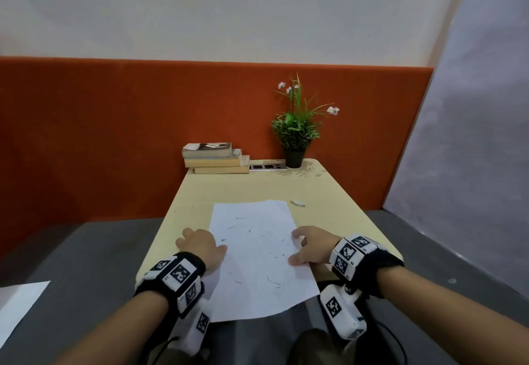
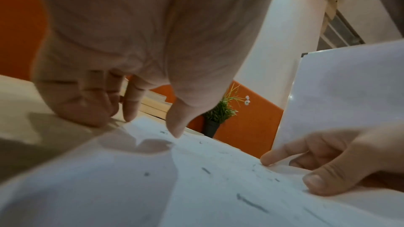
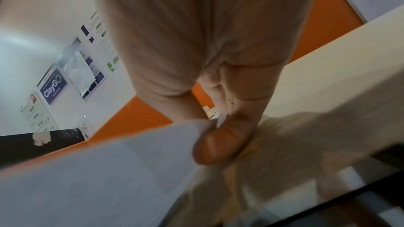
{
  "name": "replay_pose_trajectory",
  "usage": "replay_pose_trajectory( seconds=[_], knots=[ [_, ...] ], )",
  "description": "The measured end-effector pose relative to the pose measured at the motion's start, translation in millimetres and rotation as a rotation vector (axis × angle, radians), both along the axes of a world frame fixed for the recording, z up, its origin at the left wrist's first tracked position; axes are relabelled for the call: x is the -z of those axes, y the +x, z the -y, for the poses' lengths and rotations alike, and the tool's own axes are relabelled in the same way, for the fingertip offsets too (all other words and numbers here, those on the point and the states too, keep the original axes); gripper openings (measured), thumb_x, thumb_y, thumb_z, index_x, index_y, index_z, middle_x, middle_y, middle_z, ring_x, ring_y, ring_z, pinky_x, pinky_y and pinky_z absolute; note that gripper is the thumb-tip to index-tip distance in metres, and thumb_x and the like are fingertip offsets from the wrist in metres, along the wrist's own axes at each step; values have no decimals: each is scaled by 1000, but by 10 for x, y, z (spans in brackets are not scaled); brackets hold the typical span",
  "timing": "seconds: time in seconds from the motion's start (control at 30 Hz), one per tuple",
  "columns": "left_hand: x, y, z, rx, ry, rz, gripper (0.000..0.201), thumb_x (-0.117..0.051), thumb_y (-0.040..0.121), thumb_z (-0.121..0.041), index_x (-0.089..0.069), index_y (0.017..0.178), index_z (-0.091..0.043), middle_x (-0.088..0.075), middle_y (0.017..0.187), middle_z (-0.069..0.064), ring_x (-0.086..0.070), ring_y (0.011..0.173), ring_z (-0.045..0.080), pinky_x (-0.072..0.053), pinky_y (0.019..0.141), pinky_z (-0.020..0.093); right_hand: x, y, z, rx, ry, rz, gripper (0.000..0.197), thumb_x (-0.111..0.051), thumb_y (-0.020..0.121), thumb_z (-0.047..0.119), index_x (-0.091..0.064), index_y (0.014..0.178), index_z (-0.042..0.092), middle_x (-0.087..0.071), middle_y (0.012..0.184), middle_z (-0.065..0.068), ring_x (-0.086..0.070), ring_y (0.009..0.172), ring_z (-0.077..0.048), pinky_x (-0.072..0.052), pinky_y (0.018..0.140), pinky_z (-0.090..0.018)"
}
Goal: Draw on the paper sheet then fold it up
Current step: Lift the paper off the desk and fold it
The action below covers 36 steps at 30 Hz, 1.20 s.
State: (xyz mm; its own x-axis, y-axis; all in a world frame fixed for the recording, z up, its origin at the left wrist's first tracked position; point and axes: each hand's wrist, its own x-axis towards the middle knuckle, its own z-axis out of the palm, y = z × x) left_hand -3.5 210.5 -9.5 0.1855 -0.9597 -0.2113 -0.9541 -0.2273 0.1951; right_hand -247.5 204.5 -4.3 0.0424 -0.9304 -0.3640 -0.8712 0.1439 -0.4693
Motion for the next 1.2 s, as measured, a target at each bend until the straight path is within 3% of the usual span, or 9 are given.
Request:
replay_pose_trajectory(
  seconds=[0.1, 0.23, 0.33, 0.43, 0.57, 0.7, 0.83, 1.03, 1.2],
  knots=[
    [-37, -172, -185, -13, 45, 61, 42, -42, 105, -48, -51, 118, -9, -41, 132, 14, -40, 126, 32, -38, 103, 35, 11, -88, -241, 6, 5, 8, 83, -75, 92, 32, -28, 159, 16, -46, 152, -6, -48, 137, -26, -40, 111, -34],
    [38, -304, -298, -62, 84, -59, 28, -48, 101, -38, -48, 101, -10, -41, 127, 13, -45, 109, 30, -45, 90, 32, 85, -201, -458, 27, 21, 60, 91, -77, 90, 25, -19, 160, 17, -46, 150, -10, -52, 133, -31, -44, 111, -40],
    [121, -401, -453, -156, 56, -170, 48, -56, 97, -38, -33, 121, -4, -33, 132, 18, -48, 114, 32, -46, 90, 33, 213, -270, -565, 69, 71, 185, 96, -77, 87, 8, -15, 160, 20, -47, 144, -15, -63, 116, -36, -58, 95, -46],
    [192, -472, -649, -257, 11, -188, 74, -61, 94, -51, -21, 133, -4, -28, 137, 19, -44, 122, 37, -40, 87, 38, 303, -310, -742, 90, 133, 363, 95, -68, 90, -7, -8, 159, 21, -39, 148, -18, -65, 92, -27, -62, 62, -30],
    [346, -497, -824, -278, -27, -450, 90, -60, 100, -41, -1, 152, 1, -23, 156, 24, -41, 134, 35, -39, 94, 38, 404, -449, -958, 82, 171, 519, 106, -63, 90, -15, 2, 162, 28, -36, 151, -9, -56, 112, -28, -59, 61, -27],
    [477, -363, -886, -180, -93, -646, 67, -81, 78, -19, -47, 132, 3, -63, 118, 16, -64, 100, 32, -54, 87, 40, 510, -641, -1190, 62, 253, 552, 114, -64, 89, -14, 10, 159, 37, -47, 145, -6, -63, 118, -31, -62, 81, -36],
    [463, -277, -1025, 7, 165, -592, 41, -77, 60, -35, -67, 89, -8, -70, 93, 5, -66, 78, 24, -56, 81, 38, 630, -791, -1493, 24, 387, 519, 120, -68, 83, -8, 10, 155, 47, -62, 132, -13, -70, 101, -29, -50, 75, -31],
    [773, -540, -1084, 215, 309, -546, 58, -82, 58, -38, -74, 112, -17, -77, 106, -1, -73, 101, 22, -55, 98, 44, 727, -944, -1801, 81, 479, 484, 113, -61, 90, -16, 7, 158, 43, -50, 130, -1, -68, 93, -25, -63, 70, -35],
    [1156, -938, -986, 269, 366, -399, 42, -79, 87, -23, -66, 126, -16, -71, 120, -1, -68, 110, 19, -53, 100, 36, 971, -1076, -1778, 91, 559, 325, 117, -68, 89, -8, 11, 159, 44, -51, 139, -10, -74, 88, -26, -64, 74, -36]
  ],
)
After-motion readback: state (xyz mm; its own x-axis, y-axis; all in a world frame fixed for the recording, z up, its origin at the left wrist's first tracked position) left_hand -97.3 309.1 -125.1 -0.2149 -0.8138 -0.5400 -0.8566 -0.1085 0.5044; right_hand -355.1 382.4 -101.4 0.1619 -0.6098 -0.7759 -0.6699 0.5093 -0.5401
